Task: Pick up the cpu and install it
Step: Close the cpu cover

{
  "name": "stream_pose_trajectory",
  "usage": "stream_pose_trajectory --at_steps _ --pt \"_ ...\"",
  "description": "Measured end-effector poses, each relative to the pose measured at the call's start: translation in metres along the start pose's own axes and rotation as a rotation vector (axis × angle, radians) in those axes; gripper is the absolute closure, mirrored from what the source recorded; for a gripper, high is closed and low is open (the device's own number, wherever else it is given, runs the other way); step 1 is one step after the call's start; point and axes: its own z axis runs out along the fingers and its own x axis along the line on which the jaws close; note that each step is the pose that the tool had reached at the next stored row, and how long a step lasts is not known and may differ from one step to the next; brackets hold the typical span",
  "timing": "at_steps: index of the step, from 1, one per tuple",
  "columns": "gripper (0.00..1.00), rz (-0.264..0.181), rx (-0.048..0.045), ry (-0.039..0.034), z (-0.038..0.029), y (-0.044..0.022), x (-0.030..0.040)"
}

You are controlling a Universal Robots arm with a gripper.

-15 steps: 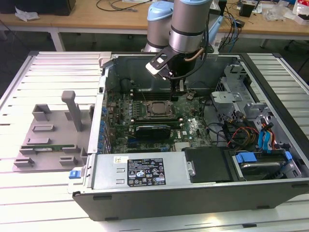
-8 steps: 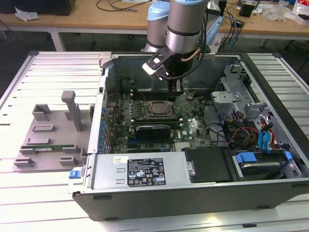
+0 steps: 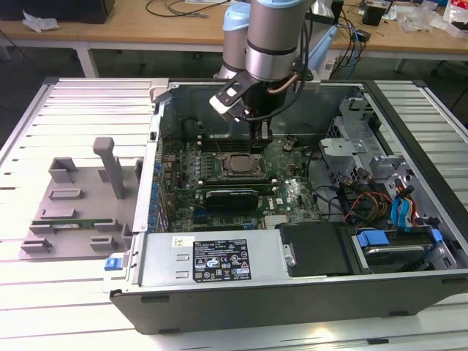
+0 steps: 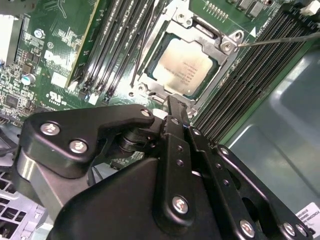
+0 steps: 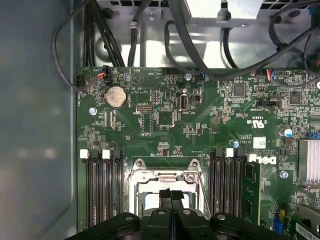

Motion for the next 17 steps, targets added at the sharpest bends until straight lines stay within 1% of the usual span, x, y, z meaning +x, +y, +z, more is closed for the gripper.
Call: stream_pose_trajectory --at_steps 6,17 --pt "0.89 0.000 0.0001 0.0000 0.0010 -0.0054 0.0000" --pt "0.89 0.000 0.0000 0.0000 0.0030 -0.0106 0.0001"
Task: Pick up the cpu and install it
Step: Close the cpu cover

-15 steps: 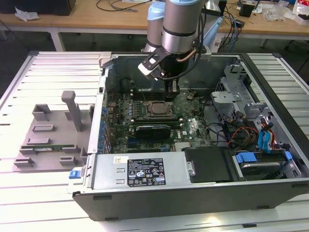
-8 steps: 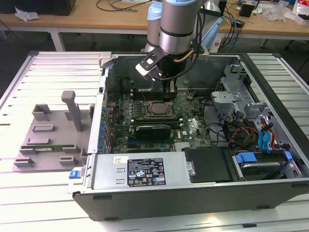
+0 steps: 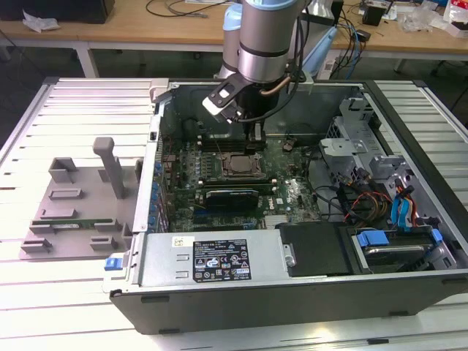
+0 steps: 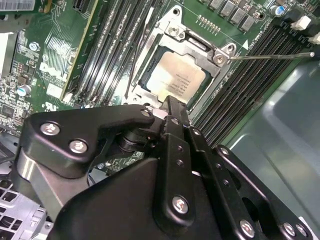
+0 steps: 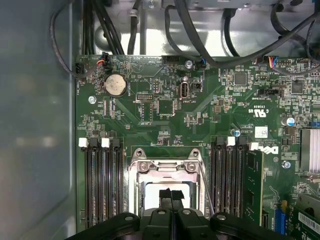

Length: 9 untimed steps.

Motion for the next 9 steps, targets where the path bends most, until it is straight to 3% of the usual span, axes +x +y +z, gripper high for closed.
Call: stream_pose_trajectory --at_steps 9 --pt "0.89 0.000 0.0001 -0.0001 0.0075 -0.0081 0.0001"
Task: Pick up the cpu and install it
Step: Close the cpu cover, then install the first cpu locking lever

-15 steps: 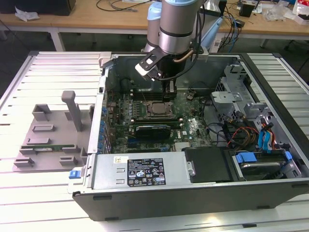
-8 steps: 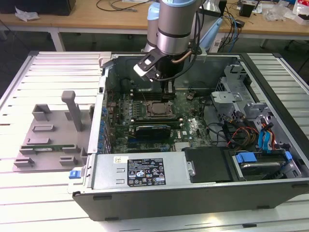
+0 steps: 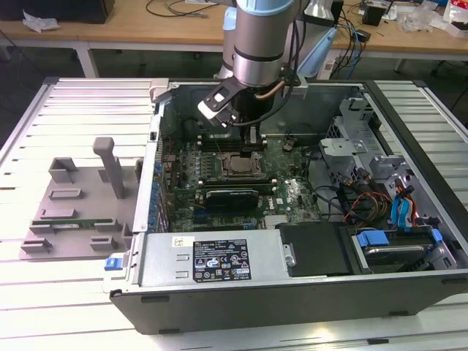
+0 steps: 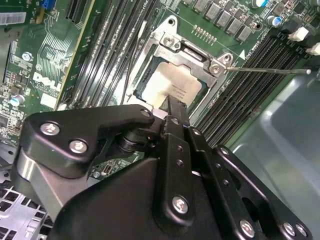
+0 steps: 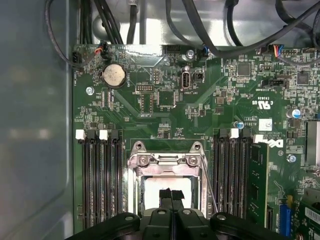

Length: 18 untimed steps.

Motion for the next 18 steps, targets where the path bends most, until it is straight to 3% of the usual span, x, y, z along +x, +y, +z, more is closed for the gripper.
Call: stream_pose_trajectory --at_steps 16,18 --pt "0.89 0.000 -0.0001 0.0001 0.0006 -0.0001 0.0000" --pt "0.89 -0.015 -0.0003 0.0000 0.0007 0.0000 0.0000"
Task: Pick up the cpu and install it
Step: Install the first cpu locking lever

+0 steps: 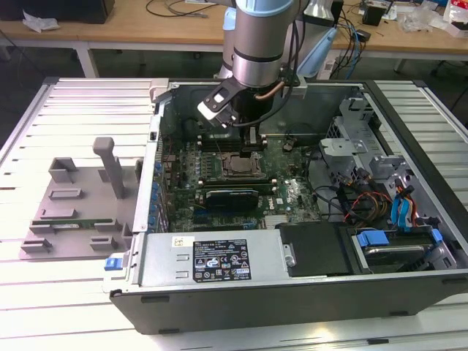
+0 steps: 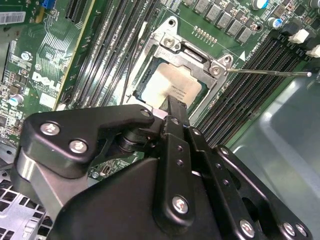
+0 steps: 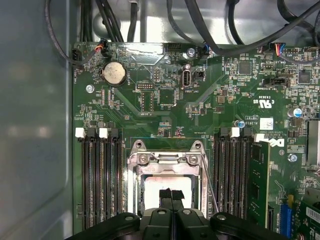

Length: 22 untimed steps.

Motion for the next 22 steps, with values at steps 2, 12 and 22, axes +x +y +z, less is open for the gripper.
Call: stream_pose_trajectory --at_steps 2,12,22 --pt "0.89 -0.021 -0.0004 -0.0002 0.0000 0.0000 0.0000" --pt "0.89 -0.256 -0.0038 -0.0027 0.0000 0.0000 0.0000" --pt "0.89 -0.346 -0.0051 -0.0036 0.0000 0.0000 0.0000"
